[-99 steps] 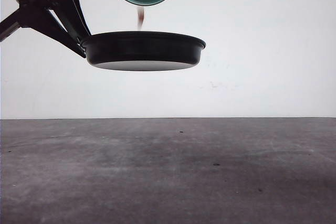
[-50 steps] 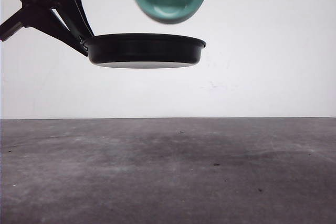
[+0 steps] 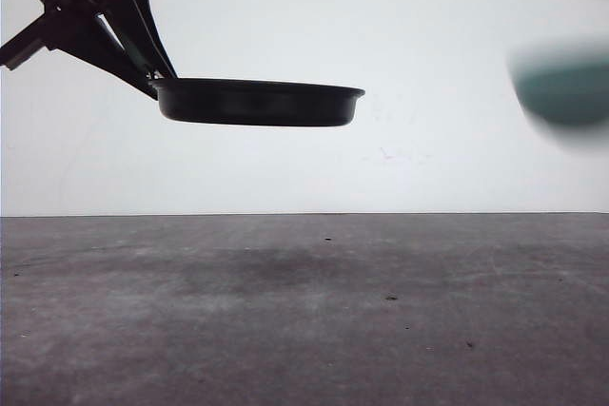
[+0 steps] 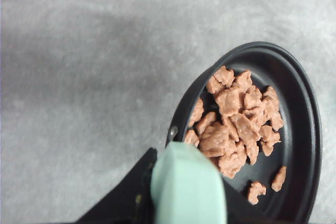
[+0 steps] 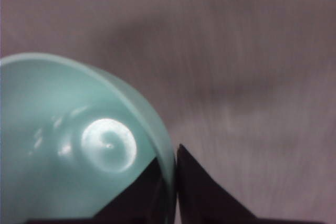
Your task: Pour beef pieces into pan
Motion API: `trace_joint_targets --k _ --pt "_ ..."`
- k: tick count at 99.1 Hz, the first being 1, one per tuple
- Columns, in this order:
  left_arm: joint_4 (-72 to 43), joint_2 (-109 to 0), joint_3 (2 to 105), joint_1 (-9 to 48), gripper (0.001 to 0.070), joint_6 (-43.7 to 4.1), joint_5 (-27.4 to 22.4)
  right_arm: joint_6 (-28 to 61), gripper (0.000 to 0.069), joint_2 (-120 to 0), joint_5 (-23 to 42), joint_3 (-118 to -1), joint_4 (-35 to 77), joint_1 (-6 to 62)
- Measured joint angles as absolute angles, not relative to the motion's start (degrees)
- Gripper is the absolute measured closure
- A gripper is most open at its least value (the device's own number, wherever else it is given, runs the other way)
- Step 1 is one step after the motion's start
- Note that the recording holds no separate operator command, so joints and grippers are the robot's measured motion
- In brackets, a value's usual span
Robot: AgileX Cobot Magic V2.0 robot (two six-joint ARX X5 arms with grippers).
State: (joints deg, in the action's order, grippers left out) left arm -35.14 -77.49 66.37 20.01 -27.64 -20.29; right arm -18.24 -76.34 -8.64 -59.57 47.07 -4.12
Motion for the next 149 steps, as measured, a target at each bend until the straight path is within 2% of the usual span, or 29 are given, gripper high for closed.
trace_joint_targets --k 6,13,26,55,61,73,80,88,107,116,120,125,133,136,141,149 --pt "-34.8 -77.5 66.4 20.1 0.0658 -27.6 -20.3 -17.3 0.0676 -79.0 -12.1 -55.3 47.5 -4.3" --pt "-34.5 -77.5 66.4 20.1 0.0658 -27.7 -20.3 -16.7 0.0676 -79.6 -13.2 -52.0 45.0 -3.7" --pt "-34.5 -77.5 66.4 20.1 0.0658 -27.7 -20.3 -16.5 0.0676 -79.5 -12.2 -48.4 38.9 -1.5" --pt "-35.0 -77.5 66.4 20.3 0.0658 -27.7 -20.3 -16.6 0.067 -79.5 -10.5 -47.4 35.8 -0.5" --pt "-35.0 -77.5 66.4 20.3 0.0658 -27.6 -20.3 -16.6 0.0616 -79.5 -10.5 -47.4 35.8 -0.5" --pt "-35.0 -77.5 66.4 20.3 0.0658 -27.7 -20.3 -16.6 0.0374 -79.5 -10.5 -47.4 35.9 -0.5" --pt "-35.0 -77.5 66.4 20.3 0.0658 -27.6 -20.3 -16.7 0.0282 -79.5 -10.5 -47.4 36.0 -0.5" --pt "-35.0 -77.5 66.4 20.3 0.0658 -27.7 -20.3 -16.7 0.0241 -79.2 -10.5 -47.6 36.8 -0.5" --pt "-34.6 -77.5 66.4 20.4 0.0658 -27.4 -19.6 -16.3 0.0226 -73.6 -10.2 -53.6 41.1 -0.5" --pt "-33.8 -77.5 66.4 20.4 0.0658 -26.9 -18.7 -16.3 0.0228 -68.8 -9.0 -59.4 44.1 -0.5" --pt "-33.1 -77.6 66.4 20.4 0.0658 -26.8 -18.5 -16.3 0.025 -66.7 -8.9 -61.8 45.5 -0.5" --pt "-32.2 -78.0 66.4 20.4 0.0658 -26.7 -18.4 -15.9 0.033 -63.9 -8.9 -64.3 46.7 -0.3" --pt "-31.1 -78.8 66.4 20.4 0.0658 -26.7 -18.3 -14.8 0.0538 -58.8 -8.9 -67.3 47.1 0.8" --pt "-31.0 -79.2 66.4 20.4 0.0658 -26.7 -18.3 -14.2 0.0593 -56.6 -8.9 -67.9 46.8 1.5" --pt "-31.0 -80.1 66.4 20.4 0.0658 -26.7 -18.3 -13.2 0.0643 -52.4 -9.0 -68.1 45.6 2.9" --pt "-30.6 -82.0 66.4 20.4 0.0658 -26.7 -18.3 -11.6 0.0673 -45.9 -8.1 -68.1 45.3 5.1"
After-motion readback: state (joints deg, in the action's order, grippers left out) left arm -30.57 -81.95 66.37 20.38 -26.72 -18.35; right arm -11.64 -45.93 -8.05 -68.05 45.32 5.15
